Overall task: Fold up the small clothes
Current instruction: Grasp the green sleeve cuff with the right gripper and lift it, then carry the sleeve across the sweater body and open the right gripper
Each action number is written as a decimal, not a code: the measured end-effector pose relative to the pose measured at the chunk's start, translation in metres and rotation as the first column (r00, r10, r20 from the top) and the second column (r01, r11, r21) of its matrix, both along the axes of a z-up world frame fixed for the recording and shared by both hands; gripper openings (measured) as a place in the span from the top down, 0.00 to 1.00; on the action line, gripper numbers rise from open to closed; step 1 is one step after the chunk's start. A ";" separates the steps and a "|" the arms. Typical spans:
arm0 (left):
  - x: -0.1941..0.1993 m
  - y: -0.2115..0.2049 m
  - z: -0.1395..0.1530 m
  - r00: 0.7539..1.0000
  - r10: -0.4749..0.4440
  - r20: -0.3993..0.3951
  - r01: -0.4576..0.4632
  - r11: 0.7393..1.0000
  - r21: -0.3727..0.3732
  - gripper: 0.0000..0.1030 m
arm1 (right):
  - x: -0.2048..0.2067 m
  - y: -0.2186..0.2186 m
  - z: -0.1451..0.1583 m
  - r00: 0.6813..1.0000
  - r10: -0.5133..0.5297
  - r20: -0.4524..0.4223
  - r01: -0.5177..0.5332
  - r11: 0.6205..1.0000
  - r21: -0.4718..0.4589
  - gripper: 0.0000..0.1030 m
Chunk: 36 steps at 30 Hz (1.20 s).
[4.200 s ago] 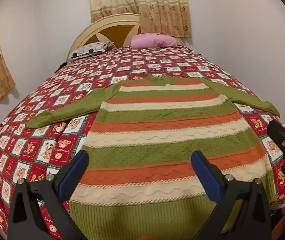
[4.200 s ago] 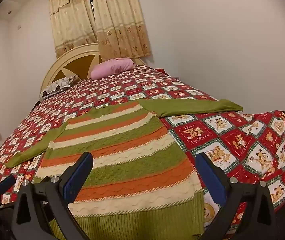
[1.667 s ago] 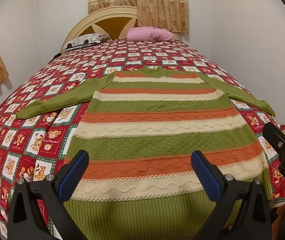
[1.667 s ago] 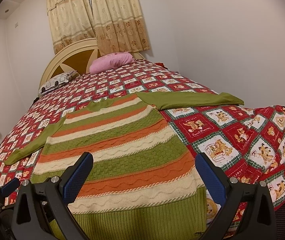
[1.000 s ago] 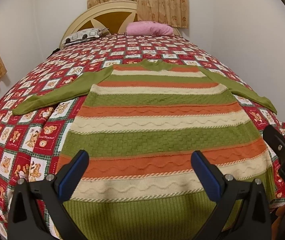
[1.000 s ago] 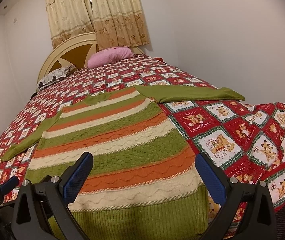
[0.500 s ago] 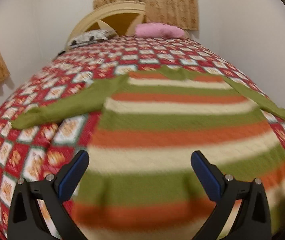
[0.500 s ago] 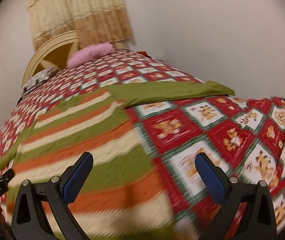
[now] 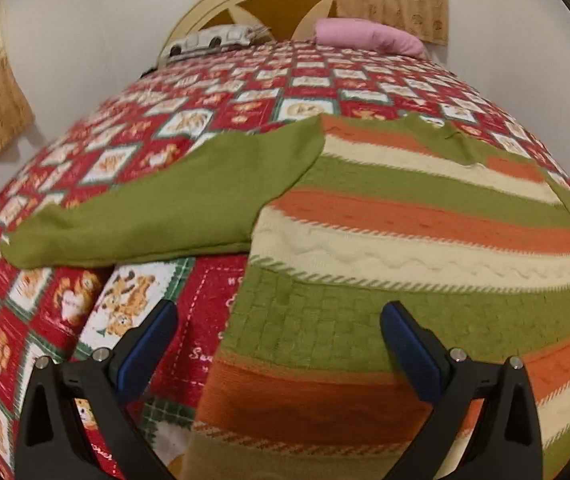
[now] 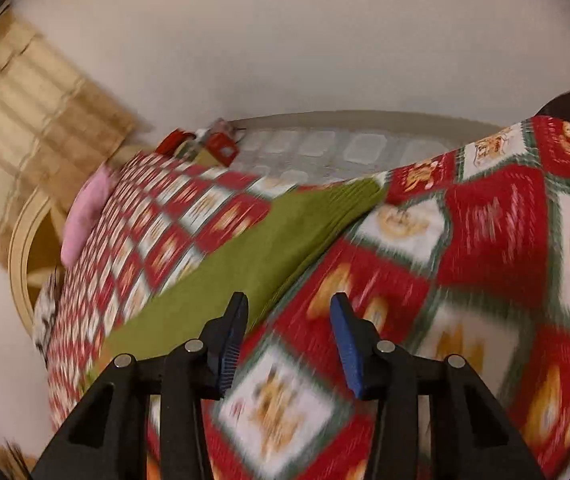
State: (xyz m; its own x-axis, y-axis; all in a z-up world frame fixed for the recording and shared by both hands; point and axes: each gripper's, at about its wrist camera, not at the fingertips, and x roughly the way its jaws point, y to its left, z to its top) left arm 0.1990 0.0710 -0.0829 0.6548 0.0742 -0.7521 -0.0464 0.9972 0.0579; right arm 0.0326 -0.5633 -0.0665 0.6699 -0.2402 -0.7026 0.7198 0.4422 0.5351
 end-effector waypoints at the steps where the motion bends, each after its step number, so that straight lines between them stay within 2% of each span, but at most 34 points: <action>1: -0.001 0.003 0.000 1.000 0.010 -0.004 -0.010 1.000 -0.022 0.00 | 0.006 -0.016 -0.007 1.000 -0.022 -0.013 0.023 0.999 0.025 0.57; 6: 0.008 0.011 -0.011 0.998 0.024 -0.065 -0.031 0.993 -0.111 0.00 | 0.032 -0.049 -0.035 0.999 -0.044 -0.026 0.047 0.992 0.118 0.57; 9: 0.008 0.009 -0.011 0.997 0.028 -0.066 -0.035 0.994 -0.105 0.00 | 0.046 -0.065 -0.054 0.997 -0.076 -0.025 0.079 0.983 0.166 0.57; 12: 0.011 0.008 -0.012 0.997 0.029 -0.070 -0.036 0.994 -0.105 0.00 | 0.050 -0.074 -0.062 0.993 -0.116 0.025 0.110 0.979 0.174 0.58; 13: 0.012 0.009 -0.012 0.997 0.028 -0.069 -0.036 0.993 -0.109 0.00 | 0.054 -0.076 -0.062 0.994 -0.103 0.032 0.096 0.982 0.165 0.70; 14: 0.013 0.010 -0.013 0.997 0.028 -0.069 -0.036 0.993 -0.109 0.00 | 0.057 -0.076 -0.061 0.996 -0.083 0.025 0.078 0.984 0.158 0.87; 15: 0.013 0.010 -0.013 0.997 0.028 -0.069 -0.036 0.993 -0.109 0.00 | 0.060 -0.076 -0.060 0.998 -0.059 0.017 0.056 0.987 0.152 0.91; 18: 0.014 0.011 -0.013 0.997 0.028 -0.069 -0.036 0.993 -0.111 0.00 | 0.055 -0.072 -0.041 0.999 -0.042 0.019 0.041 0.996 0.076 0.91; 21: 0.014 0.010 -0.013 0.997 0.028 -0.068 -0.035 0.993 -0.109 0.00 | 0.053 -0.060 -0.002 0.999 -0.008 0.038 0.010 0.999 -0.046 0.91; 24: 0.013 0.010 -0.013 0.997 0.028 -0.067 -0.035 0.993 -0.113 0.00 | 0.063 -0.028 0.044 0.999 0.047 0.007 -0.045 0.978 -0.204 0.91; 26: 0.014 0.010 -0.013 0.998 0.027 -0.065 -0.035 0.992 -0.117 0.00 | 0.076 -0.001 0.067 0.995 0.101 -0.018 -0.102 0.956 -0.276 0.91; 29: 0.013 0.012 -0.013 0.998 0.026 -0.063 -0.034 0.992 -0.125 0.00 | 0.100 0.049 0.088 0.979 0.201 -0.035 -0.202 0.931 -0.305 0.91; 33: 0.012 0.013 -0.013 0.998 0.025 -0.059 -0.033 0.991 -0.133 0.00 | 0.129 0.121 0.097 0.943 0.330 -0.035 -0.324 0.895 -0.306 0.91; 36: 0.012 0.014 -0.013 0.998 0.025 -0.058 -0.032 0.990 -0.137 0.00 | 0.156 0.188 0.100 0.898 0.434 -0.067 -0.427 0.828 -0.363 0.91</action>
